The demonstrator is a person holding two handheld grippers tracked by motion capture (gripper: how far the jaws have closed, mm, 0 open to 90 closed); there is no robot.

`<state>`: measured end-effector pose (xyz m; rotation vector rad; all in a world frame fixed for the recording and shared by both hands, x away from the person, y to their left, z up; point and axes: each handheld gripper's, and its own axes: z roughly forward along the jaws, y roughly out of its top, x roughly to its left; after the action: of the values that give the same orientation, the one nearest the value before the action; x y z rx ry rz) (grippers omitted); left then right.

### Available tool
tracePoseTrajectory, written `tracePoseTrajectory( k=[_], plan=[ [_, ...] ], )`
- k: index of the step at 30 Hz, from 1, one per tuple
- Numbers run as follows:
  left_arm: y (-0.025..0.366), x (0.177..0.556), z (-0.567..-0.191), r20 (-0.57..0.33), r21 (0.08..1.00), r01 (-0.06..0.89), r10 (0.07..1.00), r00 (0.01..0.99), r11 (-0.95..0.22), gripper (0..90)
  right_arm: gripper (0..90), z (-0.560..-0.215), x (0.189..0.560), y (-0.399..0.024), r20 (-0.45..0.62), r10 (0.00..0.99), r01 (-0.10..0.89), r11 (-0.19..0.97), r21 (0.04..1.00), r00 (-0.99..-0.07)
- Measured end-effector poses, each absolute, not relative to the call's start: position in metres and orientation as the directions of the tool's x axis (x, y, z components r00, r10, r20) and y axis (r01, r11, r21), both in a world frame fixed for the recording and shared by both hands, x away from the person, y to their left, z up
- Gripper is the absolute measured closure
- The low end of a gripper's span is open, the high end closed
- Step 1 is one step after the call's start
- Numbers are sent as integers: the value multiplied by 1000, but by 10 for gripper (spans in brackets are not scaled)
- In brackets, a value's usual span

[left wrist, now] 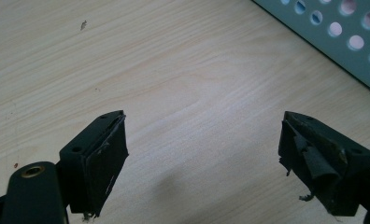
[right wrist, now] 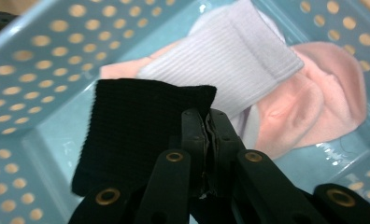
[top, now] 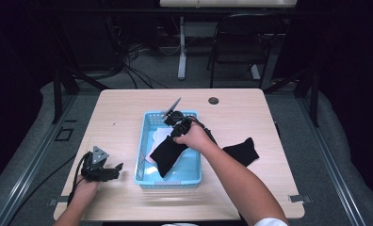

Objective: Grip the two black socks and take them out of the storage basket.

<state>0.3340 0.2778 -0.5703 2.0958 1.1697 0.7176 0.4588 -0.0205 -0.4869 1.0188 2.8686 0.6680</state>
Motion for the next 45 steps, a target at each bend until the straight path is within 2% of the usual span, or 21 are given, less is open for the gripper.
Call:
tracePoseTrajectory(
  k=[10, 14, 24, 45],
  plan=[
    [277, 334, -571, 155, 737, 538, 877, 455, -409, 155, 869, -451, 431, -21, 76, 541, 510, 724, 465, -838],
    [277, 334, -571, 155, 737, 538, 877, 455, -409, 156, 870, -419, 421, -20, 42, 517, 467, 731, 498, -855],
    [278, 334, -570, 154, 739, 536, 877, 455, -408, 156, 870, -376, 412, -20, -4, 506, 426, 732, 531, -863],
    [278, 334, -570, 157, 738, 535, 876, 455, -410, 156, 870, -359, 401, -33, -29, 504, 405, 725, 557, -863]
  ],
)
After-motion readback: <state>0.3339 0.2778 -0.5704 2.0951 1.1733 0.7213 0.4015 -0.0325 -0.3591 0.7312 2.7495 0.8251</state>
